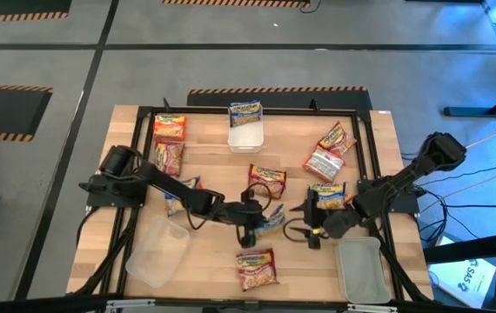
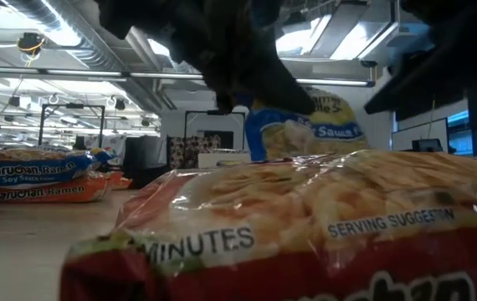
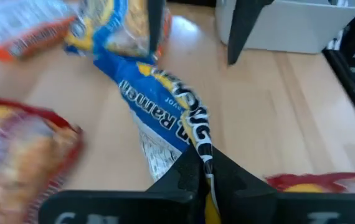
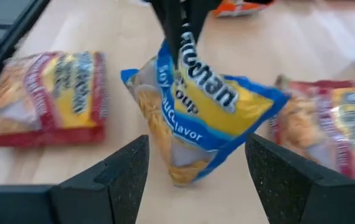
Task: Sort Maruchan noodles
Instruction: Put the blue noodle pack into the white bin
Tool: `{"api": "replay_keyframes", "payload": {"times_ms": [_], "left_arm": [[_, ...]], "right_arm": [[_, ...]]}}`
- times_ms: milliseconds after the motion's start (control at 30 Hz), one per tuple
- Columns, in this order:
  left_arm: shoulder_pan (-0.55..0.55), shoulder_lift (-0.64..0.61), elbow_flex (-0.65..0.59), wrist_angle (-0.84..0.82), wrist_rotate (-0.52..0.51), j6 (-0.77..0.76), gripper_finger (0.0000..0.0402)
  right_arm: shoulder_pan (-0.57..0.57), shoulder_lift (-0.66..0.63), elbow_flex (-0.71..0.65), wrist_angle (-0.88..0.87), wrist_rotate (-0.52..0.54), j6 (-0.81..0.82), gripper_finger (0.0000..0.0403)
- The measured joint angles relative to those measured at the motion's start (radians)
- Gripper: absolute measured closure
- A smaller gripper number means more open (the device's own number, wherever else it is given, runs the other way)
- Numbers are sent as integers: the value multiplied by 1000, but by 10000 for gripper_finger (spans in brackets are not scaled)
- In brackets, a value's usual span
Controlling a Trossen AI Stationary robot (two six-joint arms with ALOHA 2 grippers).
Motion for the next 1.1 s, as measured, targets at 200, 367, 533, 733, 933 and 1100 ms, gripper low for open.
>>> {"api": "replay_keyframes", "payload": {"times_ms": [200, 367, 533, 733, 933, 1100], "left_arm": [[17, -35, 0, -14, -20, 183, 401], [24, -51, 0, -13, -78, 310, 401], [36, -63, 0, -11, -80, 355, 401], [49, -63, 0, 22, -13, 366, 401], [50, -63, 1, 62, -47, 408, 401], [50, -63, 1, 111, -49, 459, 401]], "right_arm": [[-132, -71, -1, -59, -105, -83, 155], [-227, -77, -35, -61, -230, -122, 155], [-255, -84, -142, 89, -357, -115, 155], [-255, -84, -273, 432, -353, -112, 155], [-255, -84, -325, 604, -319, -79, 155], [-255, -83, -325, 605, -320, -57, 155]]}}
